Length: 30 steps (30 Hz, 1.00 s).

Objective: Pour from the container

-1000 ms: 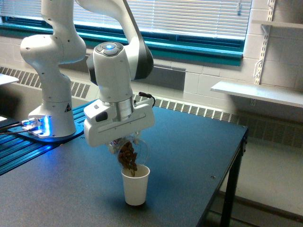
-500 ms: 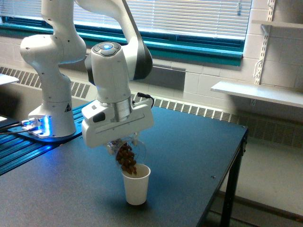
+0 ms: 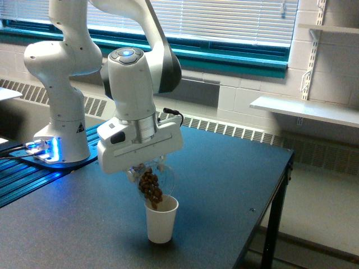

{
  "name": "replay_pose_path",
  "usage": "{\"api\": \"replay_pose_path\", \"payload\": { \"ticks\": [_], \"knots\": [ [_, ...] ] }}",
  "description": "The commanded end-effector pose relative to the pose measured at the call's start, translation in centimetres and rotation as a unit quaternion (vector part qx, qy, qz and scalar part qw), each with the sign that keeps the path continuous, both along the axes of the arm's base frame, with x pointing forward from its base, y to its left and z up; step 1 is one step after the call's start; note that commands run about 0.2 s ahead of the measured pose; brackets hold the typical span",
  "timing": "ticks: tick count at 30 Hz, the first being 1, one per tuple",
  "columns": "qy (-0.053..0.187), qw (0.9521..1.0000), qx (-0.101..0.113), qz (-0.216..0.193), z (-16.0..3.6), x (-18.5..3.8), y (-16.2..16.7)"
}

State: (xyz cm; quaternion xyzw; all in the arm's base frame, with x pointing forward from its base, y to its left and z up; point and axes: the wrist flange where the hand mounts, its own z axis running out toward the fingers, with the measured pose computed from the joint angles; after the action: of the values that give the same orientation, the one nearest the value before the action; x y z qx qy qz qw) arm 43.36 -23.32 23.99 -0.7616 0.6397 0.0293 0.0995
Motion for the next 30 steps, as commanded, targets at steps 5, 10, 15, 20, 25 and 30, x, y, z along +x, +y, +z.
{"api": "replay_pose_path", "payload": {
  "ticks": [5,10,15,20,25,30],
  "knots": [
    [0.005,1.0000,0.004,0.005,0.26,0.69,0.04],
    [0.006,0.9999,0.005,0.008,0.31,0.92,0.15],
    [0.008,0.9999,0.006,0.010,0.24,1.05,0.30],
    [0.012,0.9998,0.008,0.013,0.10,1.11,0.48],
    [0.015,0.9997,0.011,0.018,-0.04,1.19,0.75],
    [0.017,0.9996,0.012,0.020,-0.06,1.33,0.87]
  ]
}}
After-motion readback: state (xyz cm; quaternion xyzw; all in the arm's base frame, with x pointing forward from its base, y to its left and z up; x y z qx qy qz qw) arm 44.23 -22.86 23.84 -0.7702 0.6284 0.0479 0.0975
